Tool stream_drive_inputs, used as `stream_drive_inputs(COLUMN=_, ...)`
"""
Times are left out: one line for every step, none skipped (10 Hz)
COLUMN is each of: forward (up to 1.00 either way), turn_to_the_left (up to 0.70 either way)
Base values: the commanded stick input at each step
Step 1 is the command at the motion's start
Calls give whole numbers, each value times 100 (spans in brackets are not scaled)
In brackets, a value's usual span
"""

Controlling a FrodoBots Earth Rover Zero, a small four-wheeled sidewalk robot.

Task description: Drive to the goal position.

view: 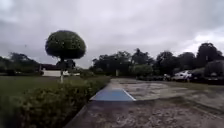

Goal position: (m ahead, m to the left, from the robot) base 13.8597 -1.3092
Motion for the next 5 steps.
stream_drive_inputs(forward=50, turn_to_the_left=0)
stream_drive_inputs(forward=50, turn_to_the_left=0)
stream_drive_inputs(forward=50, turn_to_the_left=0)
stream_drive_inputs(forward=50, turn_to_the_left=0)
stream_drive_inputs(forward=50, turn_to_the_left=0)
